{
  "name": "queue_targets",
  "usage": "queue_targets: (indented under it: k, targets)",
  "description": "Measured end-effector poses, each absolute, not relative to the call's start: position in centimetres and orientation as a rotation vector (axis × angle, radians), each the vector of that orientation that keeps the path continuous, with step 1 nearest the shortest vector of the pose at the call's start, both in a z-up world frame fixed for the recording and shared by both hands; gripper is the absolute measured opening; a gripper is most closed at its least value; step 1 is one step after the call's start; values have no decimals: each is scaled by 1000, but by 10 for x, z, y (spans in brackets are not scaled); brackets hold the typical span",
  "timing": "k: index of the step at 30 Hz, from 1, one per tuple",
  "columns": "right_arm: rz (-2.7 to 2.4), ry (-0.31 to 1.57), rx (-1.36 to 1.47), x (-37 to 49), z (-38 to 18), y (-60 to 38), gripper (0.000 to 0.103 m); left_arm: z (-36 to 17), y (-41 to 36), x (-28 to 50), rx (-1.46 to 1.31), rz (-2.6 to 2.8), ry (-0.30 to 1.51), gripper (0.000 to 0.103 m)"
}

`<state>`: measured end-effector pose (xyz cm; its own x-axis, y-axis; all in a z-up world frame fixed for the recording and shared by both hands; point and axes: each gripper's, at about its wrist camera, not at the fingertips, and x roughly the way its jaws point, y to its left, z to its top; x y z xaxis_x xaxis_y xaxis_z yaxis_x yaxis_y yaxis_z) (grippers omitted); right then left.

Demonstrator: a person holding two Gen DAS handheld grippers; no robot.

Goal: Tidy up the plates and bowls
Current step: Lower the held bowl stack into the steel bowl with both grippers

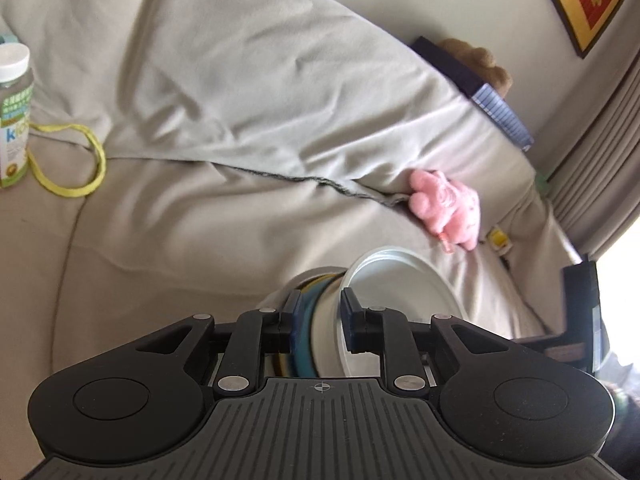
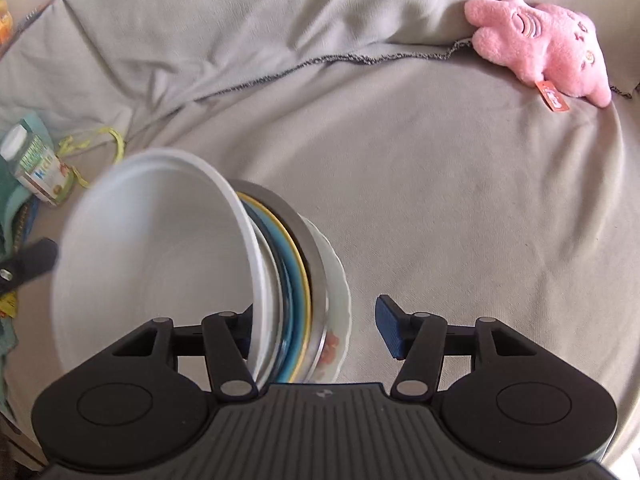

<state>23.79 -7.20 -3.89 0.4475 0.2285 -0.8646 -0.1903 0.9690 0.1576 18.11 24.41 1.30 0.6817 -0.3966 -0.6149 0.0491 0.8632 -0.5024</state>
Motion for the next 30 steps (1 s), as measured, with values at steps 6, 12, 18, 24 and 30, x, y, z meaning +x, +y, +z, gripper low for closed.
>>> queue_targets:
  k: [6,12,18,24,30]
  targets:
    - [315,1048,57,229,-36,-72,49,7,230,183,-391,-232,839,21]
    - [338,1044,-1,228,-29,-60,39,-18,222,197,-399,-261,958,22]
    - [345,1053,44,230,-25,-64,39,-15,222,196,-387,-257,941,23]
    - [372,1032,36,223,-24,-62,36,-10,211,196,-329,-216,933,22]
    - [360,1009,33,210,-23,-67,37,-8,209,193,-317,-196,899,23]
